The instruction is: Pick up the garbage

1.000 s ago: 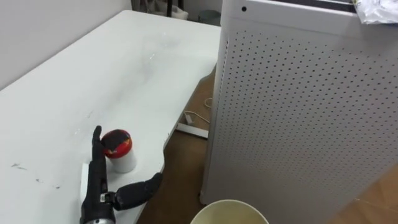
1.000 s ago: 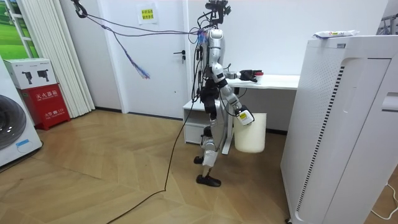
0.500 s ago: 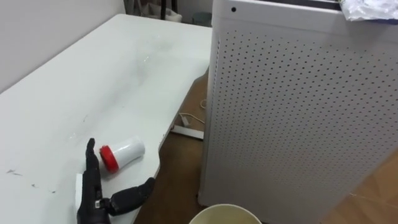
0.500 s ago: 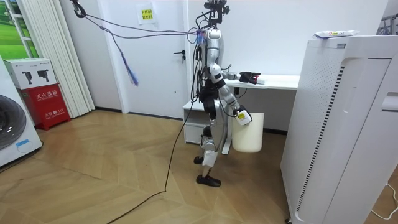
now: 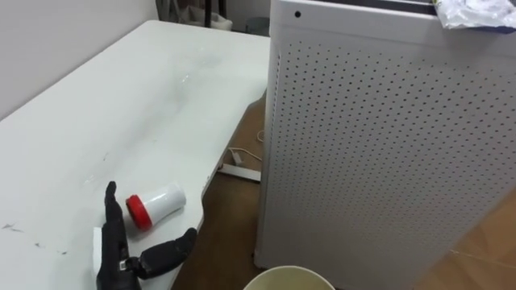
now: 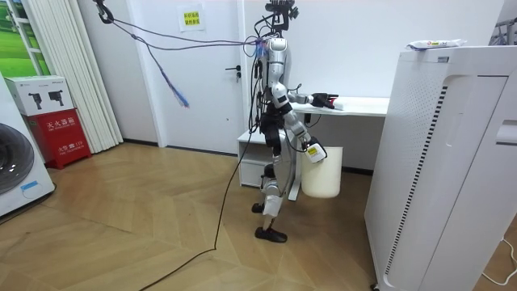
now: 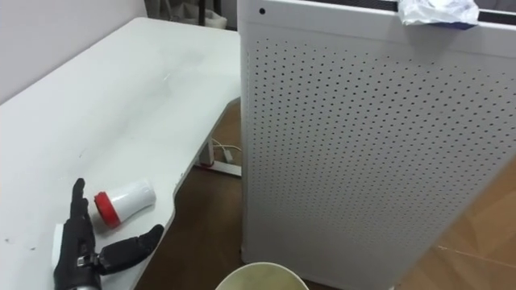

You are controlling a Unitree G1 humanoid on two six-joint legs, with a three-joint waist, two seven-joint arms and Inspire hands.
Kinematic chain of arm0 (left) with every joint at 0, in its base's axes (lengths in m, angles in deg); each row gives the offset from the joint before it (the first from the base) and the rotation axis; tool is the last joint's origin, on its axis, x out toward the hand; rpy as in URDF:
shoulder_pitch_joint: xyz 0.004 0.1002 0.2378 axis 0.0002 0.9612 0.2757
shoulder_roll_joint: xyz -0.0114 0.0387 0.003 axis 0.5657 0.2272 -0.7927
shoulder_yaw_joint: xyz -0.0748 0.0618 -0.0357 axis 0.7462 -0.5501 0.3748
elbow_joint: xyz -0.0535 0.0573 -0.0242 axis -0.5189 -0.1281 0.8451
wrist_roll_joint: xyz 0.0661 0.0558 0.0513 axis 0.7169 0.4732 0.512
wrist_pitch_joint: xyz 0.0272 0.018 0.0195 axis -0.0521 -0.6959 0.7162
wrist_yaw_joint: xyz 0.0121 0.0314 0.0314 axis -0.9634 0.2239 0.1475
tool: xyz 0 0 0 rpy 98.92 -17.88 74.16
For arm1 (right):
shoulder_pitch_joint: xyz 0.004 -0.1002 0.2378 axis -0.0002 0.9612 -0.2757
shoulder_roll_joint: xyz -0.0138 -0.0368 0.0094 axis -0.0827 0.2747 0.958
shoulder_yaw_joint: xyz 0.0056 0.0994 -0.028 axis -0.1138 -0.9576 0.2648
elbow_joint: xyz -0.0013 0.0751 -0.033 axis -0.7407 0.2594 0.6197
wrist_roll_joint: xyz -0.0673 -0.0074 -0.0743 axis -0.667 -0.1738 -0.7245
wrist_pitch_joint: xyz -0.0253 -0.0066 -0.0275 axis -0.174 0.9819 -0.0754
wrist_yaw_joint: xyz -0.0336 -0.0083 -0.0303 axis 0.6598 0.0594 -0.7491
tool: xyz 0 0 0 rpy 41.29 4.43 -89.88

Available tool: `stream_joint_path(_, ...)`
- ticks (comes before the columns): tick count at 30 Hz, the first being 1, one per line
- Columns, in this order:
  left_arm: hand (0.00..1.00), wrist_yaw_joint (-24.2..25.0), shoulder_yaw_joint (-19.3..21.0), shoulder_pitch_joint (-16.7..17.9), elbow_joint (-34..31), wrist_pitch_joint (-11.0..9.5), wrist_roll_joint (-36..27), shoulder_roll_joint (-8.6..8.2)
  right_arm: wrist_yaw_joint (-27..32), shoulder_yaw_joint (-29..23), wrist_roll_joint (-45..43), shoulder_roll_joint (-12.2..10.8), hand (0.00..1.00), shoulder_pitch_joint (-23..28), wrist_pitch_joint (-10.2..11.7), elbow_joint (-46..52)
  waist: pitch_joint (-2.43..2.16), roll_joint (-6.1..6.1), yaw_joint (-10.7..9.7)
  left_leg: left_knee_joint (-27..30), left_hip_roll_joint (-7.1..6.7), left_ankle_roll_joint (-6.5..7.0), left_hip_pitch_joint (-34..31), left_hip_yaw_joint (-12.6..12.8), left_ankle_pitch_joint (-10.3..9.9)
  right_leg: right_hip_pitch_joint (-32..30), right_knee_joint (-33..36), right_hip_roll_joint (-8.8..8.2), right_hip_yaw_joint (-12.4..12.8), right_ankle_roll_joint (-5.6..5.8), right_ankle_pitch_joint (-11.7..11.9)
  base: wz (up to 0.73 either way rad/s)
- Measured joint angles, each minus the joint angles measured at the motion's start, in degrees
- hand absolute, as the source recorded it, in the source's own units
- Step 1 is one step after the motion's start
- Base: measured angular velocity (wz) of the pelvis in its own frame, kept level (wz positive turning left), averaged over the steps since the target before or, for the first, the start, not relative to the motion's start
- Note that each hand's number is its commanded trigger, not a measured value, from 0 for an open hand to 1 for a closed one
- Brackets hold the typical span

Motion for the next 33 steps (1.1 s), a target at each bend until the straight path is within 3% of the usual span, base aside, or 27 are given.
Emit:
stream_joint_path(10, 0.0, -0.39, 0.39, -0.32, 0.54, -0.01, 0.63, 0.02, 0.04, 0.0, -0.21, 0.03, 1.0, 0.4, 0.0, 0.0, 0.01, -0.09, -0.46, -0.01, 0.03, -0.01, -0.06, 0.19, 0.0, -0.2, 0.1, 0.05, 0.15, -0.07, 0.04, 0.0)
stream_joint_path(25, 0.0, -1.32, 2.82, -5.86, 4.94, 2.63, 0.99, 0.12, -0.4, -0.08, 0.0, 0.62, 1.0, 1.36, -0.12, 0.18, 0.15, 0.64, -0.97, -0.1, 0.23, -0.06, -0.26, 1.17, 0.03, -1.03, 0.2, 0.28, 1.12, -0.28, 0.29, -0.03)
stream_joint_path(33, 0.0, -4.82, 2.62, -9.42, 8.46, 2.66, 1.0, 0.13, -0.49, 0.53, 0.35, 0.57, 1.0, 1.45, -0.13, 0.18, 0.25, 0.48, -3.4, -0.21, 0.25, -0.05, -0.33, 1.94, 0.04, -1.22, -0.08, 0.28, 1.57, -0.2, 0.33, -0.03)
